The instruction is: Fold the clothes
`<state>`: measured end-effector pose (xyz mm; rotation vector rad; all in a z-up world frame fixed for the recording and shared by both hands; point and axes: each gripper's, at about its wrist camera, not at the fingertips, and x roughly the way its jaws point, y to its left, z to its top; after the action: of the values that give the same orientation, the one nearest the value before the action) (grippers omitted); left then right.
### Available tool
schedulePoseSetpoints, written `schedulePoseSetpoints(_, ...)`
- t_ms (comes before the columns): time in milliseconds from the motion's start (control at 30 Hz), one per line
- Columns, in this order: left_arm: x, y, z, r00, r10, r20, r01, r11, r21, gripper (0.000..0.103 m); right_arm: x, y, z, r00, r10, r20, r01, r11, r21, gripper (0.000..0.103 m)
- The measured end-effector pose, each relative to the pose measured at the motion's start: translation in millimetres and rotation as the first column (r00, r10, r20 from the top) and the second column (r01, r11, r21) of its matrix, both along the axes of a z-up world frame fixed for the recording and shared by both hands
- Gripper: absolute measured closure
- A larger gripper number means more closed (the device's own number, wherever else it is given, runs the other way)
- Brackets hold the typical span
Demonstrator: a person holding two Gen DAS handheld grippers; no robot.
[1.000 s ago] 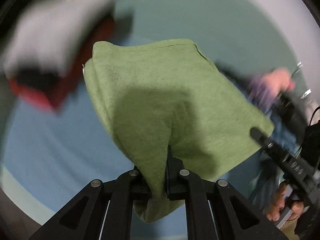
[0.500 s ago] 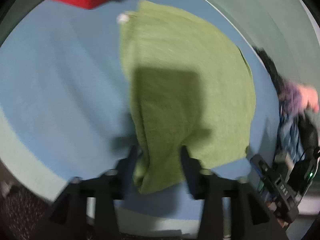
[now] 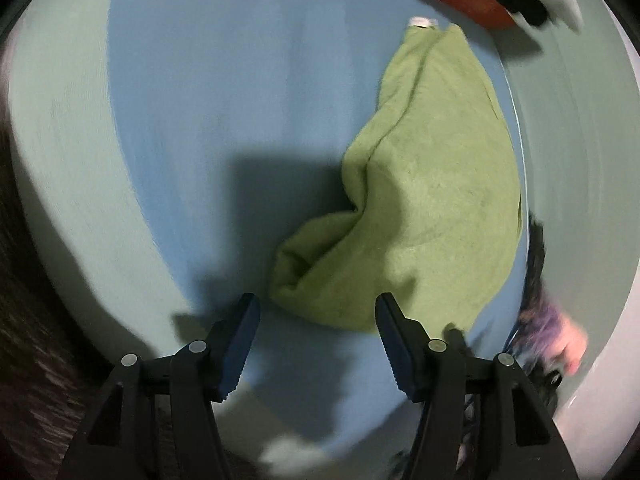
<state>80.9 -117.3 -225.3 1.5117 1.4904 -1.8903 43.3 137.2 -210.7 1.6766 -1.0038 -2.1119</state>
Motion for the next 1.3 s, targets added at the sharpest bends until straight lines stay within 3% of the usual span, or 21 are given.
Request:
schedulePoseSetpoints(167,8.5,11.1,-1.1,0.985,0.161,-0.068,-0.167,0.982,-0.085,0.045,-8.9,-8.6,-10.0,0.998,-0.054,0.030,0.056,0.997,-0.056,0.063)
schedulePoseSetpoints(200,6.3,11.5,-0.9,0.984,0.156,-0.085,-0.165,0.980,-0.111,0.058,-10.3,-10.1,-11.9,0.997,-0.066,0.035,0.068,0.995,-0.076,0.065)
schedulePoseSetpoints(233,4.2,11.8,-0.6,0.983,0.150,-0.102,-0.163,0.977,-0.137,0.070,-10.7,-9.9,-13.7,0.996,-0.079,0.041,0.082,0.994,-0.078,0.074)
schedulePoseSetpoints(267,1.8,12.0,-0.3,0.983,0.141,-0.118,-0.159,0.974,-0.161,0.093,-10.8,-9.1,-15.4,0.995,-0.092,0.048,0.096,0.993,-0.076,0.086)
schedulePoseSetpoints(367,-9.0,1.0,19.4,0.984,0.064,-0.163,-0.089,0.985,-0.149,0.094,-9.3,-4.9,-6.6,0.991,-0.128,0.046,0.131,0.988,-0.080,0.089)
schedulePoseSetpoints(467,-23.5,-10.1,81.7,0.958,-0.031,-0.285,-0.021,0.984,-0.177,0.094,-14.6,3.0,40.3,0.987,-0.147,-0.062,0.138,0.982,-0.132,0.090)
schedulePoseSetpoints(533,-35.2,-13.6,135.8,0.916,-0.108,-0.385,0.030,0.978,-0.204,0.095,-21.4,6.7,86.7,0.976,-0.158,-0.148,0.126,0.971,-0.203,0.090)
schedulePoseSetpoints(667,-39.2,-22.8,245.8,0.781,-0.184,-0.597,0.081,0.977,-0.196,0.095,-21.6,6.2,196.6,0.906,-0.151,-0.396,0.038,0.960,-0.278,0.091)
schedulePoseSetpoints(767,-6.8,-34.4,287.3,0.691,-0.168,-0.703,0.118,0.986,-0.119,0.095,-7.3,5.1,269.7,0.825,-0.141,-0.548,-0.069,0.936,-0.345,0.091)
schedulePoseSetpoints(833,20.3,-45.1,306.3,0.633,-0.165,-0.756,0.155,0.984,-0.085,0.095,15.0,14.6,301.7,0.773,-0.138,-0.619,-0.116,0.929,-0.352,0.091)
schedulePoseSetpoints(933,47.0,-55.2,312.0,0.599,-0.163,-0.784,0.231,0.973,-0.026,0.095,54.7,27.8,331.7,0.711,-0.112,-0.694,-0.171,0.930,-0.326,0.090)
schedulePoseSetpoints(1000,41.7,-54.9,308.0,0.612,-0.165,-0.774,0.275,0.961,0.013,0.095,73.1,31.9,335.3,0.694,-0.087,-0.715,-0.185,0.938,-0.294,0.090)
schedulePoseSetpoints(1067,32.7,-55.4,296.2,0.641,-0.176,-0.747,0.276,0.961,0.010,0.095,85.5,34.4,333.5,0.687,-0.066,-0.723,-0.189,0.945,-0.266,0.090)
schedulePoseSetpoints(1167,6.0,-57.1,274.3,0.686,-0.184,-0.704,0.265,0.964,0.006,0.095,69.2,26.3,311.1,0.726,-0.050,-0.686,-0.167,0.954,-0.247,0.090)
schedulePoseSetpoints(1233,-8.6,-59.8,261.6,0.698,-0.162,-0.698,0.245,0.969,0.020,0.095,42.7,28.7,297.2,0.757,-0.049,-0.652,-0.136,0.963,-0.231,0.090)
schedulePoseSetpoints(1300,-35.6,-61.7,255.0,0.689,-0.170,-0.704,0.233,0.972,-0.006,0.095,8.8,21.6,286.5,0.792,-0.050,-0.608,-0.105,0.971,-0.216,0.090)
